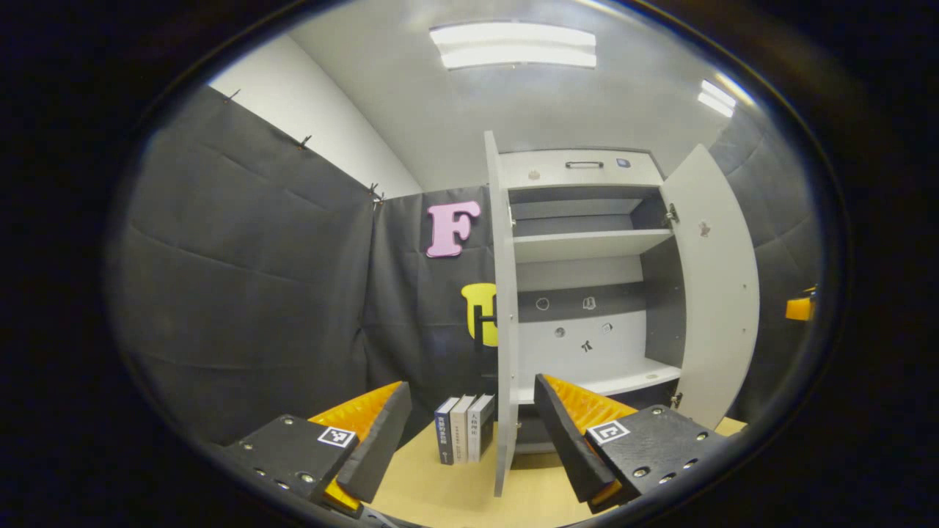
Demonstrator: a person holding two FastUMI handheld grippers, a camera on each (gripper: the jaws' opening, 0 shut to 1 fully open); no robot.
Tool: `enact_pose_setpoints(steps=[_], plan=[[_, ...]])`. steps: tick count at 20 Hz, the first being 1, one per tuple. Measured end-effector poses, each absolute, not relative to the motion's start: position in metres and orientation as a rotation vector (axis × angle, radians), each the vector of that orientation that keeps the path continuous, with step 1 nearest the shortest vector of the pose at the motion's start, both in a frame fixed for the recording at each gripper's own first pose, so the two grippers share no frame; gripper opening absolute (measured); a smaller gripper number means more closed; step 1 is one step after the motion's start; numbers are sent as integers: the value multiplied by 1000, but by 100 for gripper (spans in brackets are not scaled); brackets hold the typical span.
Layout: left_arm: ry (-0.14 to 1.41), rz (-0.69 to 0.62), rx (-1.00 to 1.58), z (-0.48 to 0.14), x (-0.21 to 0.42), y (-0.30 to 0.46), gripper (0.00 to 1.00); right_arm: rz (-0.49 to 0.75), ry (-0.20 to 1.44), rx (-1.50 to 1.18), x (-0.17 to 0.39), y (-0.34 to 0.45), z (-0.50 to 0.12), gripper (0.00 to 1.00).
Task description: Open the right door of the double-door shoe cabinet with the right hand, and open the left door with the left hand.
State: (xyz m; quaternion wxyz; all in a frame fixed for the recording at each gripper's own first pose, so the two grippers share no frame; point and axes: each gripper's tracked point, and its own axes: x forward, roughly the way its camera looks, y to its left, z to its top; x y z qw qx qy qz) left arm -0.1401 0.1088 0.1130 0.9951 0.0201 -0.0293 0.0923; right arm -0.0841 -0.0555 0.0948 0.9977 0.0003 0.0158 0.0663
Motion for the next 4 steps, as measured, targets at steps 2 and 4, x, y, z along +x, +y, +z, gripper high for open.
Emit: enact_pose_setpoints(steps=[2, 4], plan=[[-59, 182, 48, 114, -139, 108, 100, 130, 32, -1, -85, -56, 95, 97], [-60, 177, 52, 114, -139, 105, 100, 127, 29, 1, -86, -57, 95, 97]])
